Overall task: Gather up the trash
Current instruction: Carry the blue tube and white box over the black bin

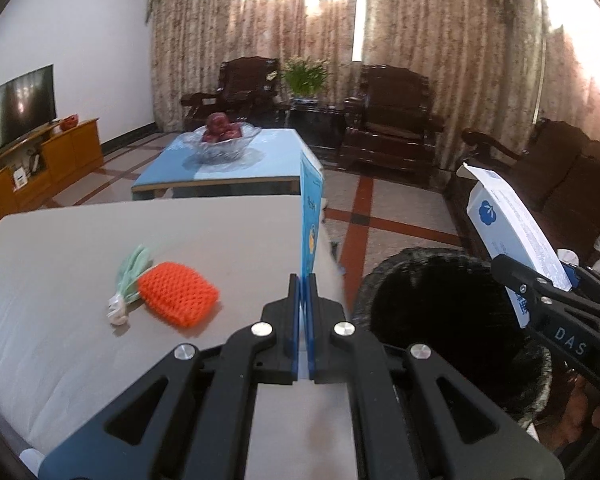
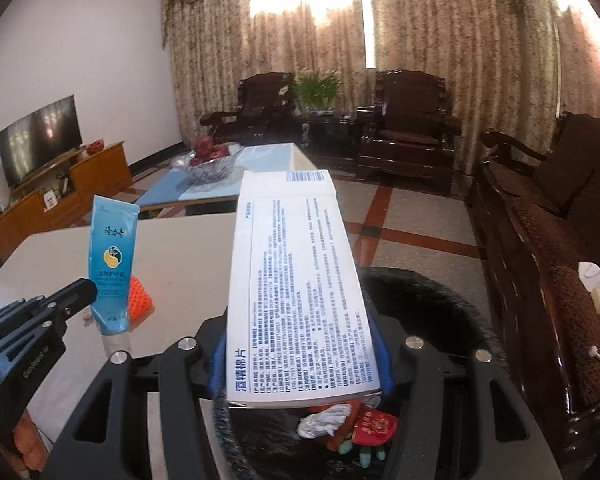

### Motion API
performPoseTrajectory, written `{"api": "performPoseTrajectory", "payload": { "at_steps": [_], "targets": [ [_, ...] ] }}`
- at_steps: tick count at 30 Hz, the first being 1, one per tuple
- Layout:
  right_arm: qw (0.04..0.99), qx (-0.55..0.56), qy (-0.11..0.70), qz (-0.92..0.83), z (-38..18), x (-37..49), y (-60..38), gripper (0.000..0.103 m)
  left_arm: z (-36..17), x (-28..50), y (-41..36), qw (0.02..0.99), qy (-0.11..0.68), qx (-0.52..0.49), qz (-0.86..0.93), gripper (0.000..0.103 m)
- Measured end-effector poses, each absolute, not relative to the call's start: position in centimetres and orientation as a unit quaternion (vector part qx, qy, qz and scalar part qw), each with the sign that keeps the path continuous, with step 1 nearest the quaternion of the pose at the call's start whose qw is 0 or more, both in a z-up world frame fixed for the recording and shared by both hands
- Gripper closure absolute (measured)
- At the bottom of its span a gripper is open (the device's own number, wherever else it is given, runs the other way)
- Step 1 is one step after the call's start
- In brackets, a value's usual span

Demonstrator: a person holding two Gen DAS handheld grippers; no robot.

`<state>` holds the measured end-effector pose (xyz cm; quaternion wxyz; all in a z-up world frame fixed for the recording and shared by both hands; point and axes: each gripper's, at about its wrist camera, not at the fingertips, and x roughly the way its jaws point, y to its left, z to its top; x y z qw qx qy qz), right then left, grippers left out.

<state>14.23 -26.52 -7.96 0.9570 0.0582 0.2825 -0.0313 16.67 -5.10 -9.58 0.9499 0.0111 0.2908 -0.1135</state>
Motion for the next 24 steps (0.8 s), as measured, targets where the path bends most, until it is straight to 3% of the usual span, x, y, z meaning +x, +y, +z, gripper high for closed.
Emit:
{"api": "performPoseTrajectory", "payload": {
  "at_steps": [11, 24],
  "targets": [
    [0.958, 0.070, 0.264, -0.085, -6.2, 11.2, -32.0, 0.048, -8.7, 15.9, -11.0, 0.942, 0.278, 0.027, -0.185, 0.101],
    [0.946, 0.071, 0.288, -0.128, -8.9, 11.8, -36.2, 0.048, -10.5, 17.0, -16.2, 0.929, 0.289, 0.038, -0.230, 0.101]
  ]
}}
